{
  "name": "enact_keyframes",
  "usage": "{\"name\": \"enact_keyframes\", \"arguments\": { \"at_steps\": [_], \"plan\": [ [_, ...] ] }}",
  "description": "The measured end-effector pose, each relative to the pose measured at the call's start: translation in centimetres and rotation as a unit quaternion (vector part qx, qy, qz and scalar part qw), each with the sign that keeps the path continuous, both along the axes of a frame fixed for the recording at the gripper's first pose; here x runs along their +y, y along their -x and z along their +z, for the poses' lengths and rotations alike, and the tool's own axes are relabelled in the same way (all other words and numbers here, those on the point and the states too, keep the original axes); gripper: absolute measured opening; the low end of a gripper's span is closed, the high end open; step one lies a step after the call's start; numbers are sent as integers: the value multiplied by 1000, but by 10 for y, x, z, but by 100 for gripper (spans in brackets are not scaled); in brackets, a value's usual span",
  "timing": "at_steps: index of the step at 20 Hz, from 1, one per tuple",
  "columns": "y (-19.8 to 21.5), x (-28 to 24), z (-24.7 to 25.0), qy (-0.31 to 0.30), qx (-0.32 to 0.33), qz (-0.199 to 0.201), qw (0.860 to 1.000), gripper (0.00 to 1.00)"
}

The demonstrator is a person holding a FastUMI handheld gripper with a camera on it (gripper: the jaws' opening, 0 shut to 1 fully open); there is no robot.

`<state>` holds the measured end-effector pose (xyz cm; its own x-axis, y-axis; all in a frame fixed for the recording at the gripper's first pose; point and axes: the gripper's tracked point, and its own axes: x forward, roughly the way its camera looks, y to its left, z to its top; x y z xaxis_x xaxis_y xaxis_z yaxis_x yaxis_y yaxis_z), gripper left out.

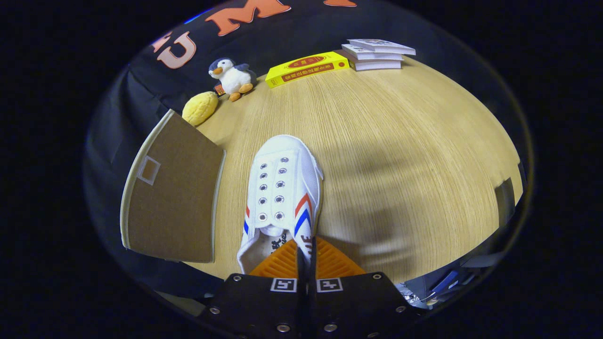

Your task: Open the storage box then place both shoes into the box .Put the left shoe in first, then the right shoe, with the right side of both shoes facing outward in a uniform manner.

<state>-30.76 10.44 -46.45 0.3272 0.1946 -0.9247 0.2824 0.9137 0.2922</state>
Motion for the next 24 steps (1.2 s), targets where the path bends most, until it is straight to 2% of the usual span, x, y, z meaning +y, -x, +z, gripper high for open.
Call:
{"name": "enact_keyframes", "arguments": {
  "at_steps": [3, 6, 11, 17, 24],
  "plan": [
    [-25, 6, 15, -12, -31, -16, 999, 1],
    [-48, 14, 29, -16, -54, -7, 998, 1],
    [-92, 28, 82, -43, -110, -21, 993, 0],
    [-129, 57, 152, -32, -171, 28, 984, 0],
    [-133, 135, 178, -64, -166, 92, 980, 0]
  ]
}}
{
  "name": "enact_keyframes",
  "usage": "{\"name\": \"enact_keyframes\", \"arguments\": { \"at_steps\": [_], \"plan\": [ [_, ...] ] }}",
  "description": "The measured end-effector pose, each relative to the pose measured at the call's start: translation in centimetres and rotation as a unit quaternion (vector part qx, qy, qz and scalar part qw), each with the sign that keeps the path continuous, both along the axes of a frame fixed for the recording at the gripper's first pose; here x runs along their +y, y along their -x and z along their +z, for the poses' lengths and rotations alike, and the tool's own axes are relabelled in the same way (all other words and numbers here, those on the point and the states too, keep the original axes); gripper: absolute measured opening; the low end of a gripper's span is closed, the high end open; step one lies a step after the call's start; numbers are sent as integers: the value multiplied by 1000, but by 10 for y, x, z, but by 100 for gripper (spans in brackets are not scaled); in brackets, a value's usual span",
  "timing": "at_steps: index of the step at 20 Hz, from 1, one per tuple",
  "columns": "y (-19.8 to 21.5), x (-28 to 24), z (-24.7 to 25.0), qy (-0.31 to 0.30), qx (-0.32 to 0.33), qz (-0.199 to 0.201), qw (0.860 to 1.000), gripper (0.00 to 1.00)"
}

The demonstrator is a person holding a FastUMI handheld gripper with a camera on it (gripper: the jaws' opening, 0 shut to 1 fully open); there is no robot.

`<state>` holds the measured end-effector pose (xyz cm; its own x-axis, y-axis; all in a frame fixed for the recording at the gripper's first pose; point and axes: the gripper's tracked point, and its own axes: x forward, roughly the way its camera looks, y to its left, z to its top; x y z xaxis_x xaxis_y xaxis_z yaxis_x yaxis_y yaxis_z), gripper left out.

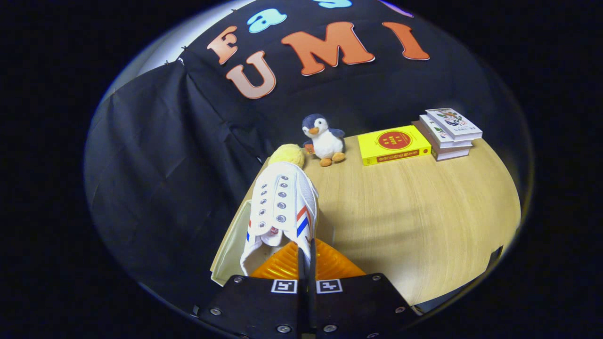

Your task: Open the storage box then place both shoes into the box .Put the left shoe in first, then the right shoe, with the right side of both shoes facing outward in a uniform manner.

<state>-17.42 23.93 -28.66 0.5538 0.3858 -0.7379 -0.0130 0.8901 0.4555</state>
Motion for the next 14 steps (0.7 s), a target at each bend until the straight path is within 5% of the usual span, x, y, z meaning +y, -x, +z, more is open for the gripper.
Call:
{"name": "enact_keyframes", "arguments": {
  "at_steps": [9, 14],
  "plan": [
    [16, 59, -36, 22, 78, 33, 996, 1],
    [10, 96, -15, -63, 71, 48, 994, 25]
  ]
}}
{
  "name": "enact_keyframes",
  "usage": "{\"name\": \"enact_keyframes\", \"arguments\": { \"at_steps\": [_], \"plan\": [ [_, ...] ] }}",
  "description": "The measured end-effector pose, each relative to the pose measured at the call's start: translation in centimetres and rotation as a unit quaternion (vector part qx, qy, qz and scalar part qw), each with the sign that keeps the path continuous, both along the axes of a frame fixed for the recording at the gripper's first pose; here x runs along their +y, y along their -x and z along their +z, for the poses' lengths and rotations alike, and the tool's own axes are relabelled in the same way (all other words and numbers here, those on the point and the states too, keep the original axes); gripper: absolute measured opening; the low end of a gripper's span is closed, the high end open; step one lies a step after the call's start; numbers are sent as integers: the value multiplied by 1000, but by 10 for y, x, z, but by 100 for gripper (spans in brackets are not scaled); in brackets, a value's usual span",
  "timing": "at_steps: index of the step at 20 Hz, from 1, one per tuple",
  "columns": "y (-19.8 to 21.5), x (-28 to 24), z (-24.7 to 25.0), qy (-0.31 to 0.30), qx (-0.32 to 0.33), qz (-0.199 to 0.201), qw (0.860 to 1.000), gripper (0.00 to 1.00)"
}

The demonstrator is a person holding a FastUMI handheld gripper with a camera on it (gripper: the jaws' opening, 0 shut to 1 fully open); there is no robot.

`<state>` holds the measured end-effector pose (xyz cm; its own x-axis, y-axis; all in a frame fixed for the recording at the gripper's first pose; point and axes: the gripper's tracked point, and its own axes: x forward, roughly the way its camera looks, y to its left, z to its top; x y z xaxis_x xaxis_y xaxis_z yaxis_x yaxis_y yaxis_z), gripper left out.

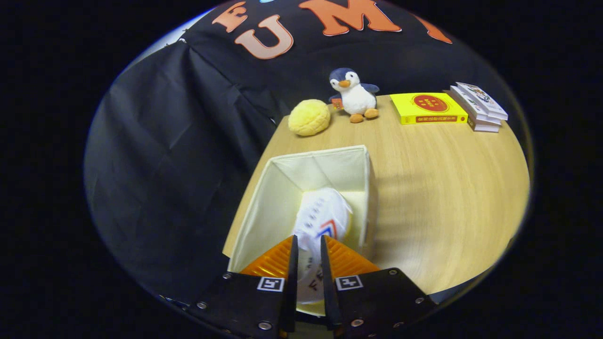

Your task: Open the storage box then place both shoes into the box .Put the left shoe in first, then the right shoe, with the right side of both shoes facing outward in a uniform manner.

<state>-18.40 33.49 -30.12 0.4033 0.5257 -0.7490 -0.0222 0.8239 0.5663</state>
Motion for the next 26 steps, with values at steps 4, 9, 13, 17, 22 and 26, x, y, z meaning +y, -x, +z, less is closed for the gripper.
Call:
{"name": "enact_keyframes", "arguments": {
  "at_steps": [4, 9, 13, 17, 22, 26],
  "plan": [
    [-35, -45, 30, 33, -82, -10, 996, 65],
    [-73, -117, 57, 90, -175, -46, 979, 92],
    [-91, -176, 79, 123, -247, -78, 958, 98],
    [-103, -229, 96, 157, -307, -105, 933, 99],
    [-110, -274, 122, 178, -374, -137, 900, 98],
    [-109, -306, 126, 187, -388, -147, 891, 98]
  ]
}}
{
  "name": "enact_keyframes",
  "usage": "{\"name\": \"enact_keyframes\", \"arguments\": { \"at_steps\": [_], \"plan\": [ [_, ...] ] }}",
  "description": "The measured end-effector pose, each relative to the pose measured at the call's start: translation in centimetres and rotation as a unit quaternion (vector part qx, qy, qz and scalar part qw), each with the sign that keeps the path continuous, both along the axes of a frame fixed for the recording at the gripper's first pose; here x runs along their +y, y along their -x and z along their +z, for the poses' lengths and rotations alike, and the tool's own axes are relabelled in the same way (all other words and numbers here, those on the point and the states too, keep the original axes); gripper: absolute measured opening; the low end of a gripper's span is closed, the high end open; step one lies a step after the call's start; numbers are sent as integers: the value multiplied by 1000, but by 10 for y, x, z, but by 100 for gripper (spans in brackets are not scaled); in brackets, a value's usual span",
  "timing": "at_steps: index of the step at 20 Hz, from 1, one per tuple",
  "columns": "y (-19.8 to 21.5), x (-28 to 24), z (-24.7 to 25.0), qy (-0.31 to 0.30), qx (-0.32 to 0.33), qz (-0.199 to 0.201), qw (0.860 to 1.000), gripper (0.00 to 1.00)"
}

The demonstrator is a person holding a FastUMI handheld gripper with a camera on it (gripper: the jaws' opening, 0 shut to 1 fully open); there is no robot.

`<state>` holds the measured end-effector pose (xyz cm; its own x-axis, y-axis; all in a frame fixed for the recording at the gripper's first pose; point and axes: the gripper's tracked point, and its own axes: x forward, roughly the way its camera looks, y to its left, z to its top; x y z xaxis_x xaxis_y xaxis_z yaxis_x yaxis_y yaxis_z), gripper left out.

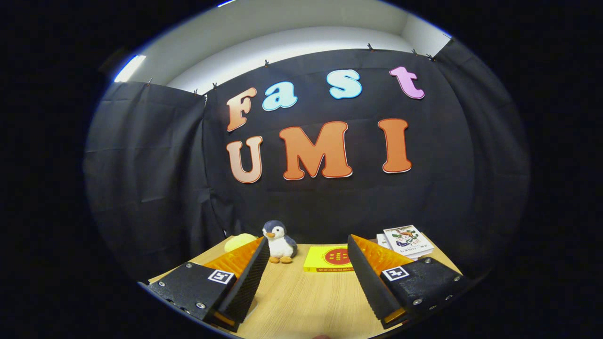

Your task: Open the storage box then place both shoes into the box .Put the left shoe in first, then the right shoe, with the right side of both shoes facing outward in a uniform manner.

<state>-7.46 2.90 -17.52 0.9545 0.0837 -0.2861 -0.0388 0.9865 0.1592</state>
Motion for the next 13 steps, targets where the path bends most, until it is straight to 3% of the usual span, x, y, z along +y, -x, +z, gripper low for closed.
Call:
{"name": "enact_keyframes", "arguments": {
  "at_steps": [13],
  "plan": [
    [-9, -23, 1, 5, -25, -13, 1000, 98]
  ]
}}
